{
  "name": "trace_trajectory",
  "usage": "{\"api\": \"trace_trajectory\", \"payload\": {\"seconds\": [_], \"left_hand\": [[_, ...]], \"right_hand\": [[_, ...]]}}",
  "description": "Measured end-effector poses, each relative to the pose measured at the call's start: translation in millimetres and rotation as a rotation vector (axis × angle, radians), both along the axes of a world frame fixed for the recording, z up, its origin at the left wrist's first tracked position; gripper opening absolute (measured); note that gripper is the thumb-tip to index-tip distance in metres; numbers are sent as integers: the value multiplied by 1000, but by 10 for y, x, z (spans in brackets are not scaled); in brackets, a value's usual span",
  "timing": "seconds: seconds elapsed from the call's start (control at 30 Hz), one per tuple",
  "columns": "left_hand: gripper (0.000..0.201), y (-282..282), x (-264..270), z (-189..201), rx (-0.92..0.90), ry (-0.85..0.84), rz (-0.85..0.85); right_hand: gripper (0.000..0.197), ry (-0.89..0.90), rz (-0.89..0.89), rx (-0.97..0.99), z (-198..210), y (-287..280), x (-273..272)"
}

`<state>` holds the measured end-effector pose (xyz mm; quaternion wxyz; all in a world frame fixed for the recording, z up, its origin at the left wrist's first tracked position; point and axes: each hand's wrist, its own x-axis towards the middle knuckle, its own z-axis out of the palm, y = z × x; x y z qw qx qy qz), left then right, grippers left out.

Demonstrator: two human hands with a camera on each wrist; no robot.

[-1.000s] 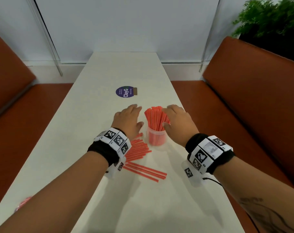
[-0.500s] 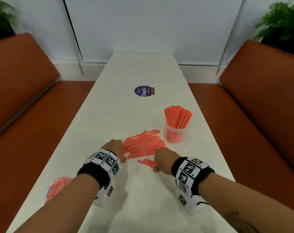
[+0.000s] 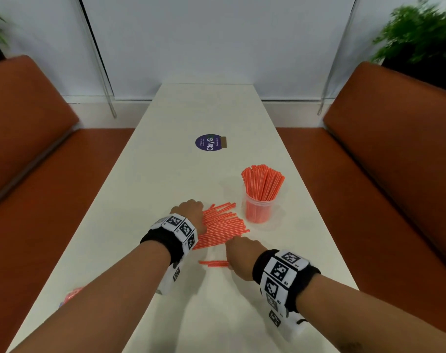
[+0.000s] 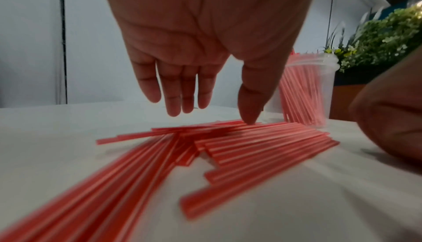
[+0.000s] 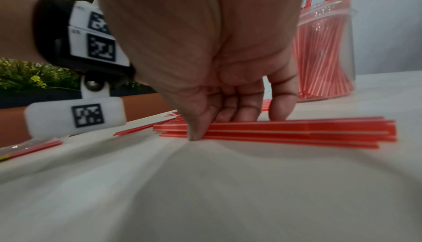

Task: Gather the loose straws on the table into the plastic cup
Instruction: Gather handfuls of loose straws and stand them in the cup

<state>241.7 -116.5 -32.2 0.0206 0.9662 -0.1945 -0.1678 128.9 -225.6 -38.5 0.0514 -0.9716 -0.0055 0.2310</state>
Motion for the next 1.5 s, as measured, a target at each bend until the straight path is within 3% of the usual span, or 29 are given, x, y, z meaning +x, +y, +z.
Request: {"api": "trace_trajectory", "payload": {"seconds": [0.17, 0.4, 0.6, 0.7, 0.87, 1.0, 1.13, 1.27, 1.4, 1.5], "left_hand": [[50, -143, 203, -105, 49, 20, -53], [18, -198, 293, -210, 55, 81, -55], [10, -222, 187, -259, 35, -1, -49], [9, -216, 169, -244, -24, -34, 4], [29, -128, 169, -210, -120, -25, 41], [11, -4, 158, -130, -284, -49, 89], [6, 127, 94, -53, -631, 84, 245], [23, 180, -90, 1, -949, 266, 327], [21, 129, -335, 102, -1197, 475, 413], [20, 74, -483, 178, -1347, 632, 458]], "right_hand": [[20, -13, 0, 49, 12, -11, -18], [20, 35, 56, -39, 65, -2, -12], [29, -6, 91, -52, 88, 46, -73], [30, -35, 79, -25, 91, 43, -114], [32, -26, 69, -10, 85, 36, -146], [34, -12, 28, 3, 51, 1, -122], [25, -60, -56, 224, 142, -166, -34], [5, -254, -202, 477, 353, -275, 84], [31, -299, -509, 946, 563, -281, 126], [35, -264, -694, 1128, 576, -256, 130]]}}
